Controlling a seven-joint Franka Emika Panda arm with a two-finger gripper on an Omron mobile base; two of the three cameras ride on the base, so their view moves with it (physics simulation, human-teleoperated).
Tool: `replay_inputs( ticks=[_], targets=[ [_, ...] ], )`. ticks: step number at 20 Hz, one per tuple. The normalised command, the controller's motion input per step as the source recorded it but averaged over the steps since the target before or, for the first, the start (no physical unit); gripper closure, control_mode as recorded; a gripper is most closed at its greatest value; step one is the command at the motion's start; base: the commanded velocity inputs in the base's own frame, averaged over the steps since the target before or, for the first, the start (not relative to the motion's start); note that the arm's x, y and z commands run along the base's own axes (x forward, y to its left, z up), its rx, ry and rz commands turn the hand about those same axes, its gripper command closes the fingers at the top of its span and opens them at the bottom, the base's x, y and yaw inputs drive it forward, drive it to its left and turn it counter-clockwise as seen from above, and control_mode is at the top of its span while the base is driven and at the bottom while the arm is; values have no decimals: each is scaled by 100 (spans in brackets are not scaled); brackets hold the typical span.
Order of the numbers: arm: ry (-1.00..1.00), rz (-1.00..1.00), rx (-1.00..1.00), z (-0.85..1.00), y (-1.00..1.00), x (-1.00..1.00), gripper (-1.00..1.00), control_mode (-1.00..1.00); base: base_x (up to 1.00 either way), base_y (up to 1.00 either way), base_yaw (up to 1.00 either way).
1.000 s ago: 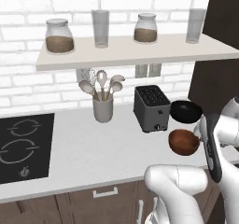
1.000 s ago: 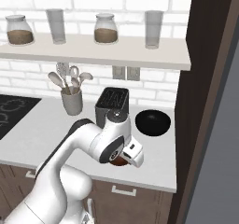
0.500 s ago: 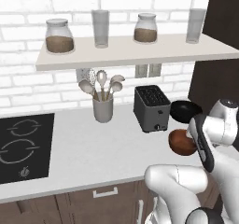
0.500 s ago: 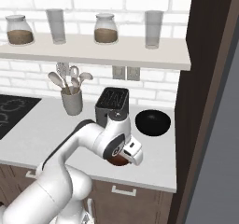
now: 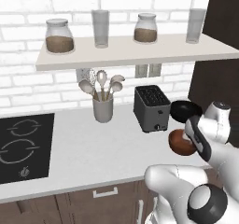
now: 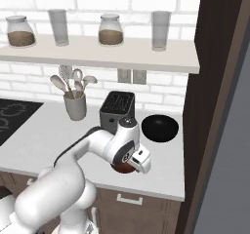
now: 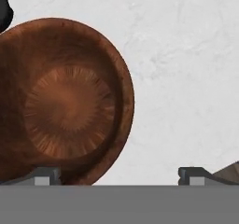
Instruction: Pick up the bowls on the counter and stack them on top of one another in the open cabinet. Place the smaller bowl on top of the larger bowl.
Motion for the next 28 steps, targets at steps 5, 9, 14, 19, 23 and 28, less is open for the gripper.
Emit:
replay_inputs(
  ticks=[5, 9, 14, 19, 23, 28],
  targets=[
    [0, 0, 7, -23, -11, 14, -100, -100, 0, 0, 0],
    [0, 0, 0, -15, 0, 21, -100, -100, 0, 0, 0],
    [0, 0, 0, -14, 0, 18, -100, -100, 0, 0, 0],
    [0, 0, 0, -19, 0, 1, 100, -100, 0, 0, 0],
    [0, 0, 0, -4, 0, 0, 100, -100, 0, 0, 0],
    [0, 0, 0, 0, 0, 0, 100, -100, 0, 0, 0]
  ],
)
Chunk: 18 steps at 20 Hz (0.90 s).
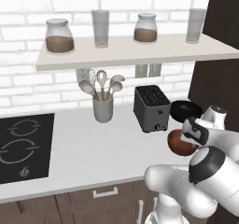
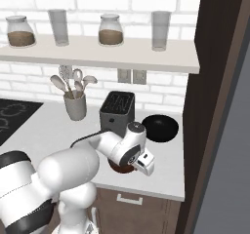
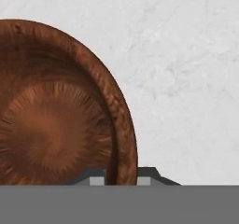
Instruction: Pick up the bowls on the counter and stack them on top of one another in the open cabinet. Place the smaller bowl on top of the larger bowl.
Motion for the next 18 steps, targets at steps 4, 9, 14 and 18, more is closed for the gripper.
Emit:
replay_inputs(
  ticks=[4, 9, 14, 18],
  targets=[
    [0, -5, 0, 4, 0, -15, 100, -100, 0, 0, 0],
    [-4, -19, 0, 44, 0, -37, 100, -100, 0, 0, 0],
    [-7, -39, 0, 57, 0, -18, 100, -100, 0, 0, 0],
    [-3, -51, 0, 46, 0, 0, 100, -100, 0, 0, 0]
  ],
)
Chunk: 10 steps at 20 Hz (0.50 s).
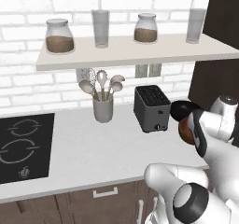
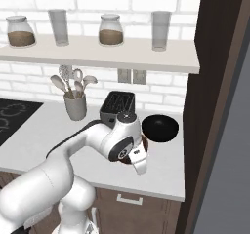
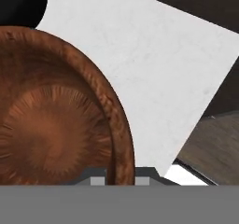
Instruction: Pick up the bowls on the counter and stack them on top of one another in the open cabinet. Place the smaller bowl on top of the larger bowl.
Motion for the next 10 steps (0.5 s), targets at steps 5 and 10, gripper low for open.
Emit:
replay_inputs(
  ticks=[5, 10],
  targets=[
    [-1, -40, 2, 45, -8, 0, 100, -100, 0, 0, 0],
    [-5, -22, 11, 41, -39, 0, 100, -100, 0, 0, 0]
  ],
)
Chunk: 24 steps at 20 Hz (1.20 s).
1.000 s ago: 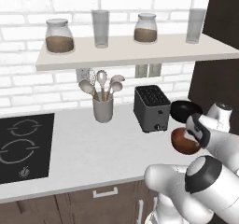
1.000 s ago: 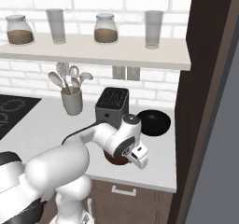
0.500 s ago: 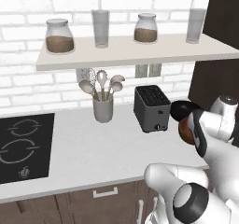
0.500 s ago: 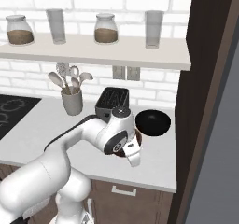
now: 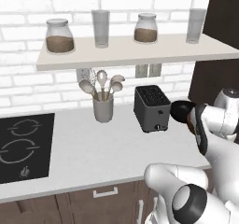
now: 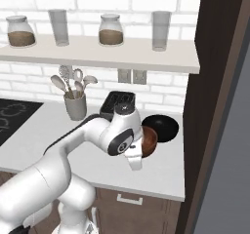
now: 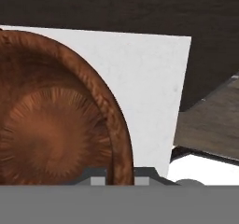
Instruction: Pick up the bowls on the counter and stack them on top of one another in the open cabinet. Place the smaller bowl on top of the larger bowl.
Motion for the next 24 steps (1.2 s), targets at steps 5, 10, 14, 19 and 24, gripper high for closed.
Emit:
replay_inputs(
  ticks=[5, 10, 14, 19, 24],
  targets=[
    [-4, -15, 6, 34, -23, -2, 100, -100, 0, 0, 0],
    [-5, -9, 1, 28, -8, 3, 100, -100, 0, 0, 0],
    [-10, 0, 5, 5, 0, 21, 100, -100, 0, 0, 0],
    [-13, 0, 7, -3, 0, 48, 100, -100, 0, 0, 0],
    [-1, 0, 0, -1, 0, 80, 100, -100, 0, 0, 0]
  ],
)
